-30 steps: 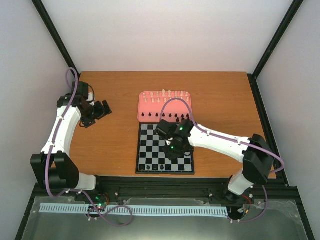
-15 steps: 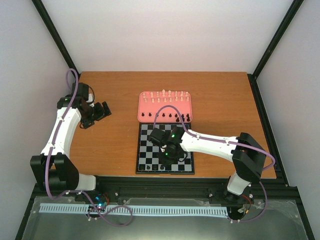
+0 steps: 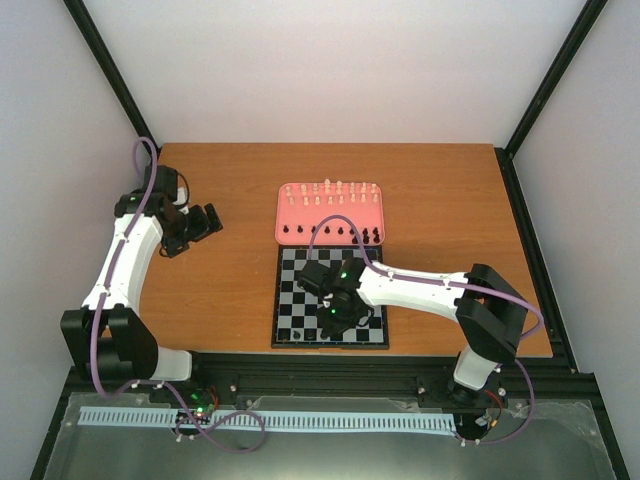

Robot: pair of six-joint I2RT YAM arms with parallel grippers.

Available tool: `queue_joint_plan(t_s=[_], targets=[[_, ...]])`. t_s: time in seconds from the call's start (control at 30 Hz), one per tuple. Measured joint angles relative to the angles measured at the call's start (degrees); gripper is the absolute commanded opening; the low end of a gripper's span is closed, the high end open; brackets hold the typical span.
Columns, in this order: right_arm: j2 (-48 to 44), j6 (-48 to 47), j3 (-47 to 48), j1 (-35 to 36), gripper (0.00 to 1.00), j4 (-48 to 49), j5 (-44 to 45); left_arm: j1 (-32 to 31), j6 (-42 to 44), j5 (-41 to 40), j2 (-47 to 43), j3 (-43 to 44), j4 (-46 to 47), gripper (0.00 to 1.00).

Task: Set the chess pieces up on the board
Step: Place the chess piece on the chessboard.

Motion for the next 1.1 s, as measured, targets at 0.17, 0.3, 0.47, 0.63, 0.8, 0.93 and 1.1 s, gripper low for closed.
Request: queue_joint_plan(t_s=[0.17,0.3,0.47,0.63,0.8,0.93,1.1], targets=[[0.0,0.4,-0.1,0.0,0.07,0.2,-0.6,0.0,0.0,0.0,0.5,0.0,0.0,1.00],[0.0,0.5,-0.8,0.0,0.07,0.8,-1.0,0.0,0.0,0.0,0.8,0.0,0.1,1.00],[0.0,0.6,-1.0,0.3,0.15,1.2,-1.1,0.0,0.0,0.0,0.8,0.0,0.2,1.00],[0.0,0.7,-1.1,0.4,0.30,1.4,-1.2,0.0,0.0,0.0,0.8,0.0,0.2,1.00],[0.0,0.5,-1.4,0.6,0.40,1.3,-1.0,0.0,0.0,0.0,0.8,0.0,0.2,1.00],[0.0,0.6,-1.3,0.7,0.42,0.8,-0.4,0.0,0.0,0.0,1.0,0.1,0.2,1.00],[-0.4,0.6,-0.3,0.7,0.46,-1.2,1.4,0.0,0.0,0.0,1.7,1.1,0.1,1.00]])
